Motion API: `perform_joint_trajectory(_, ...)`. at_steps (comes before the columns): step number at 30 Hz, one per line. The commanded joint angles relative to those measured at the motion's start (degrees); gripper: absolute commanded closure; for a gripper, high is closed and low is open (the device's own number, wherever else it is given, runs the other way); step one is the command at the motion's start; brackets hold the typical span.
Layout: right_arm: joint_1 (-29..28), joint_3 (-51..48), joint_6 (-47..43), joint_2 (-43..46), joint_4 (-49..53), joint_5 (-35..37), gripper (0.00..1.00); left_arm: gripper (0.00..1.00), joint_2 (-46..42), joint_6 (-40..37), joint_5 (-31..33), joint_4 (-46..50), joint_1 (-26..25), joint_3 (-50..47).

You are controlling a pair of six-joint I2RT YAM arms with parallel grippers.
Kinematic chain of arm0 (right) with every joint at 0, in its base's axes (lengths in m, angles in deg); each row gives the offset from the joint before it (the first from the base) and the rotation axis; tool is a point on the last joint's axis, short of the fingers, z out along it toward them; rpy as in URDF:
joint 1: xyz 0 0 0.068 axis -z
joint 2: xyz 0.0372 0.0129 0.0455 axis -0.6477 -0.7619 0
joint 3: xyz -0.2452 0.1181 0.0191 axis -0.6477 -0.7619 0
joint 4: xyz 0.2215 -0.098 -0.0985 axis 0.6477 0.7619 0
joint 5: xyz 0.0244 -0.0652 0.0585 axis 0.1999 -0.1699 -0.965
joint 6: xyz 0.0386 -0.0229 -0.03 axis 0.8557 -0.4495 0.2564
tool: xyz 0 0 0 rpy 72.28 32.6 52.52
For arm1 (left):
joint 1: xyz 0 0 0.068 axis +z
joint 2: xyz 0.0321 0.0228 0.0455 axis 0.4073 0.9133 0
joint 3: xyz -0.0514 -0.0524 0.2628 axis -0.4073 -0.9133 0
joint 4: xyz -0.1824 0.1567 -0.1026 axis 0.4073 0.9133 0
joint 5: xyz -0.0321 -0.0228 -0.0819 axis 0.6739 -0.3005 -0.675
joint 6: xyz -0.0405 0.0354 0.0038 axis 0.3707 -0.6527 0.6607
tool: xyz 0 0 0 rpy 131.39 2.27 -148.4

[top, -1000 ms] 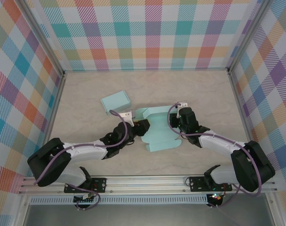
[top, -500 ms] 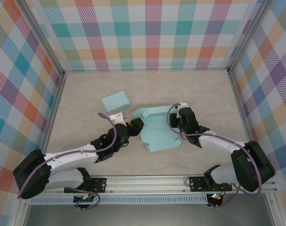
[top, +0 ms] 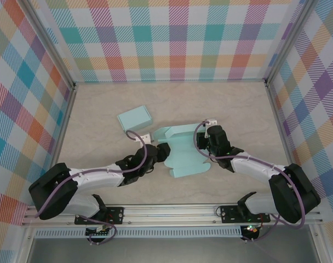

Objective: Fold the paper box

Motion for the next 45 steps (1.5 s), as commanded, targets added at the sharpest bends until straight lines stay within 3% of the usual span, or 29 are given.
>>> perform_joint_trajectory(1, -0.58, -0.4, -0.77, 0.65, -0.13, 0.6, 1.0, 0.51, 1.5, -3.56, -1.25, -3.6, -0.4, 3.33)
perform_joint_trajectory(8, -0.97, -0.26, -1.06, 0.45, -0.05, 0.72, 1.0, 0.72, 5.32, -6.31, -3.13, -3.81, -0.4, 7.73)
perform_joint_trajectory(17, -1.63, 0.02, -1.0, 0.33, 0.35, 0.9, 1.0, 0.73, 9.9, -4.79, -3.26, -4.88, 0.19, 8.88)
perform_joint_trajectory(22, -1.71, -0.11, -0.34, -0.06, 0.32, 1.66, 1.0, 0.72, 8.29, -6.63, -3.46, -4.76, 0.3, 7.56)
perform_joint_trajectory(29, -1.72, -0.02, -0.72, -0.66, 0.78, 4.64, 1.0, 0.61, -3.2, -11.35, -6.47, -3.27, 0.21, 1.06)
perform_joint_trajectory(36, -1.72, 0.27, -1.17, -0.78, 0.88, 5.58, 1.0, 0.45, -20.83, -14.01, -8.22, 9.48, 0.12, -2.48)
perform_joint_trajectory(39, -1.68, 0.62, -1.13, -0.65, 1.18, 4.81, 1.0, 0.37, -29.6, -14.73, -3.77, 14.12, 0.21, -3.85)
perform_joint_trajectory(41, -1.79, 0.71, -1.12, -0.49, 1.31, 4.14, 1.0, 0.3, -34.54, -15.76, 3.49, 19.16, 0.37, -4.0)
perform_joint_trajectory(45, -1.81, 0.75, -1.51, -0.1, 1.27, 3.34, 1.0, 0.23, -38.43, -16.57, 12.04, 27.88, 4.24, -2.46)
